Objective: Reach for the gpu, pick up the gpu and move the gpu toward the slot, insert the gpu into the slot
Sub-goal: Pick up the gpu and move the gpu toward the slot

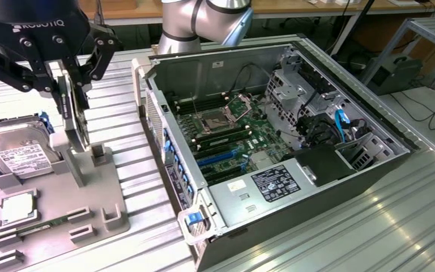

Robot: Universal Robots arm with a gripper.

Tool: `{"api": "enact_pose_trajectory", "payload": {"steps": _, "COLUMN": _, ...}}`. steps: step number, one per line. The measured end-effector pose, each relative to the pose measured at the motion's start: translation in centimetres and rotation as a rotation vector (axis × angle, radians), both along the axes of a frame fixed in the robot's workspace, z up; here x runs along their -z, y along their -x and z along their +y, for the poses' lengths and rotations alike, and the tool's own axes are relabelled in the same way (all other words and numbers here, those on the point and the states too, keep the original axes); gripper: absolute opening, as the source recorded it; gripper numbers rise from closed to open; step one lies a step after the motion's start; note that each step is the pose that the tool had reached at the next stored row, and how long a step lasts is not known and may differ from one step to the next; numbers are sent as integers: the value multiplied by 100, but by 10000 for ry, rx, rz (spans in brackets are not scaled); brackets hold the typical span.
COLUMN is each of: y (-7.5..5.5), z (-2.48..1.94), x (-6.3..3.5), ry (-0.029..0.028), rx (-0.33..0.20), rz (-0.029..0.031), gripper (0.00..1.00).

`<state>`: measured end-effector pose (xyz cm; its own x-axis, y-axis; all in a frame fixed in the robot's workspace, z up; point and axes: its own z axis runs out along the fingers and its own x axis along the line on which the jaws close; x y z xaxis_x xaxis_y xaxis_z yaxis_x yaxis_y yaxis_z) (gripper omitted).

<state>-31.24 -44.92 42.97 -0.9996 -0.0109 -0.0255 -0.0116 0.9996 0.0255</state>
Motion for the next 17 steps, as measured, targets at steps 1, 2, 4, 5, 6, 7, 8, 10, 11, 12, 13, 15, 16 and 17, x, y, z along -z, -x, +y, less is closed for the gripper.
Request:
{"api": "enact_pose_trajectory", "payload": {"steps": 1, "y": 0, "z": 0, "x": 0, "ry": 0, "rx": 5, "rz": 1, "gripper": 28}}
{"api": "enact_pose_trajectory", "payload": {"steps": 2, "y": 0, "z": 0, "x": 0, "ry": 0, "rx": 29, "rz": 1, "gripper": 28}}
{"api": "enact_pose_trajectory", "payload": {"steps": 4, "y": -4, "z": 1, "x": -2, "ry": 16, "rx": 143, "rz": 2, "gripper": 28}}
{"api": "enact_pose_trajectory", "payload": {"steps": 5, "y": -7, "z": 1, "x": -2, "ry": 56, "rx": 197, "rz": 2, "gripper": 28}}
{"api": "enact_pose_trajectory", "payload": {"steps": 6, "y": -8, "z": 0, "x": 0, "ry": 104, "rx": 247, "rz": -1, "gripper": 28}}
{"api": "enact_pose_trajectory", "payload": {"steps": 7, "y": -10, "z": 0, "x": 1, "ry": 129, "rx": 287, "rz": -3, "gripper": 28}}
{"api": "enact_pose_trajectory", "payload": {"steps": 8, "y": -12, "z": 0, "x": 2, "ry": 145, "rx": 311, "rz": -2, "gripper": 28}}
{"api": "enact_pose_trajectory", "payload": {"steps": 10, "y": -14, "z": 2, "x": 4, "ry": 164, "rx": 348, "rz": -3, "gripper": 28}}
{"api": "enact_pose_trajectory", "payload": {"steps": 11, "y": -16, "z": 3, "x": 6, "ry": 163, "rx": 361, "rz": -3, "gripper": 28}}
{"api": "enact_pose_trajectory", "payload": {"steps": 12, "y": -22, "z": 4, "x": 6, "ry": 165, "rx": 372, "rz": -2, "gripper": 28}}
{"api": "enact_pose_trajectory", "payload": {"steps": 13, "y": -33, "z": 4, "x": 6, "ry": 165, "rx": 387, "rz": -1, "gripper": 28}}
{"api": "enact_pose_trajectory", "payload": {"steps": 15, "y": -60, "z": 4, "x": 8, "ry": 165, "rx": 414, "rz": -2, "gripper": 28}}
{"api": "enact_pose_trajectory", "payload": {"steps": 16, "y": -74, "z": 4, "x": 9, "ry": 166, "rx": 423, "rz": -2, "gripper": 28}}
{"api": "enact_pose_trajectory", "payload": {"steps": 17, "y": -91, "z": 4, "x": 10, "ry": 164, "rx": 430, "rz": -4, "gripper": 28}}
